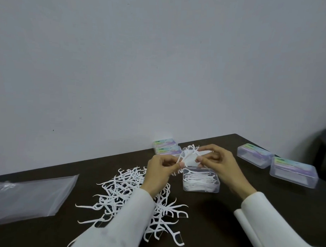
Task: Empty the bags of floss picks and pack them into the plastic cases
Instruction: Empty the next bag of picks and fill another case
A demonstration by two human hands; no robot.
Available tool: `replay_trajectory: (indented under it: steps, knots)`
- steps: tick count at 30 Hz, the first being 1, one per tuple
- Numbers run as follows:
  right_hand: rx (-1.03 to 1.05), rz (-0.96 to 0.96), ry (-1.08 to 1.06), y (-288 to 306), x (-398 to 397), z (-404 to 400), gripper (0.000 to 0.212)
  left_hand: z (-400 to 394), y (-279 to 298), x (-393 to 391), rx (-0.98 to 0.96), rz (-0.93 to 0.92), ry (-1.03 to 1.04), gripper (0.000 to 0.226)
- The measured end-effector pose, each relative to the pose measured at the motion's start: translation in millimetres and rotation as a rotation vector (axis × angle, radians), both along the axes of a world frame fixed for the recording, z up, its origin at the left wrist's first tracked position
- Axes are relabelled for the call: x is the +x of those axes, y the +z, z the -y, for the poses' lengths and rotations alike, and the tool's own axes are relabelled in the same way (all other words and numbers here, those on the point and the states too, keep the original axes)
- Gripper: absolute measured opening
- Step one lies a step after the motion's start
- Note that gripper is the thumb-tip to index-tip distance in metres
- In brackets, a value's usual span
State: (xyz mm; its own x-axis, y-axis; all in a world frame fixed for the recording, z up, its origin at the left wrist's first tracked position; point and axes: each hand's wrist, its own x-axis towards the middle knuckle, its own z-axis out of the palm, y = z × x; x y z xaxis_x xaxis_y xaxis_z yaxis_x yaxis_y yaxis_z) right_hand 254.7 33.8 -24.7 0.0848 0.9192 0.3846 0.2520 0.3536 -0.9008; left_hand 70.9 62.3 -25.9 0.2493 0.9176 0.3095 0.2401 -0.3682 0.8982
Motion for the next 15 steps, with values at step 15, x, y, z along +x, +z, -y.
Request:
replay_trajectory:
  steps: [15]
  knots:
    - [-0.028, 0.237, -0.269, -6.4, 11.6, -1.5, 0.017, -11.0, -2.8, -14.2, 0.035, -0.128, 0.103, 0.003]
